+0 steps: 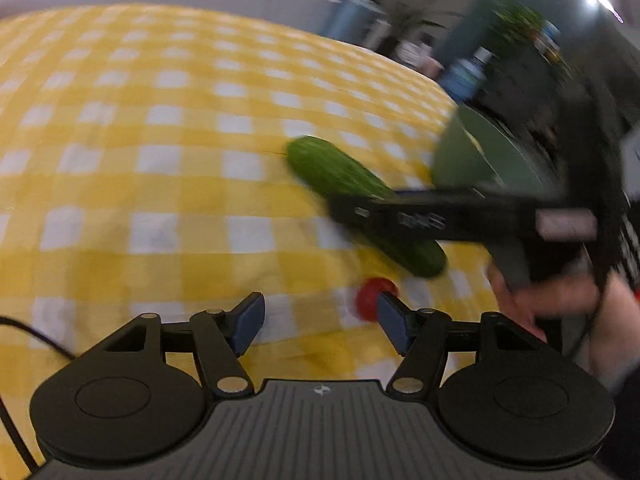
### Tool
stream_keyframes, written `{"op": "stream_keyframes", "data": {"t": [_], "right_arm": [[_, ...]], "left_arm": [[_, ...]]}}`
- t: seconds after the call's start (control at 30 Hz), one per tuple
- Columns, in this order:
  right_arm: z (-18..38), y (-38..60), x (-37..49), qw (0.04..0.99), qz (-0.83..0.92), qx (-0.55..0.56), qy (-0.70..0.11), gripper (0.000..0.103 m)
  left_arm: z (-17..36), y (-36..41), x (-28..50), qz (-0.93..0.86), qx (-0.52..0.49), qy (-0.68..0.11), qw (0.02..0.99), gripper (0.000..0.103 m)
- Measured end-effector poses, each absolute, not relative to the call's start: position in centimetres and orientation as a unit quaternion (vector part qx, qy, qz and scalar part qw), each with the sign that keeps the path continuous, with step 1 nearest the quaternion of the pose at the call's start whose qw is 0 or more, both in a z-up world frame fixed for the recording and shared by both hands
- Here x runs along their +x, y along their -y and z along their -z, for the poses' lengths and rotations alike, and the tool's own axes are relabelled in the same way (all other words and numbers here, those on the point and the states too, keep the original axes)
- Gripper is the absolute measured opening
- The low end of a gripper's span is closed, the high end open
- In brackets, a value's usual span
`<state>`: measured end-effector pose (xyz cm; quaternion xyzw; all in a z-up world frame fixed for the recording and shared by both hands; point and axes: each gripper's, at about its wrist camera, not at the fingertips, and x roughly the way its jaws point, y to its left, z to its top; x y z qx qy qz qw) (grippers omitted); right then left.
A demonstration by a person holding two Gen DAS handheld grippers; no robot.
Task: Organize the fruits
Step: 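Close the left tool on the red cherry tomato while the right tool grasps the cucumber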
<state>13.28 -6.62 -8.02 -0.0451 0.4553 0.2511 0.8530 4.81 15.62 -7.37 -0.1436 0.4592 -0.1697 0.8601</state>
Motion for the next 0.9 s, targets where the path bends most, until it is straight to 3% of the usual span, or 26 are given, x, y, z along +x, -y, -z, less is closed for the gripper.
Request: {"op": "stream_keyframes", "data": {"t": [0.23, 0.57, 0.7, 0.9], "right_arm": [[8.2, 6.1, 13.0, 0.858, -0.247, -0.074, -0.443, 0.044], [7.9, 6.1, 13.0, 0.856, -0.247, -0.071, -0.448, 0.044], [7.9, 6.1, 13.0, 0.856, -0.247, -0.072, -0.448, 0.044], [8.0, 6.1, 13.1, 0.856, -0.249, -0.072, -0.447, 0.046]], "left_arm": [[8.0, -12.0, 3.2, 0.198, -0.039, -0.404, 0.892, 0.075], [8.8, -9.8, 3.2, 0.211, 0.003, -0.357, 0.910, 0.072], [9.2, -9.0, 2.8, 0.199, 0.031, -0.337, 0.920, 0.057], [9.0, -8.4, 2.7, 0.182, 0.051, -0.343, 0.920, 0.043]]}}
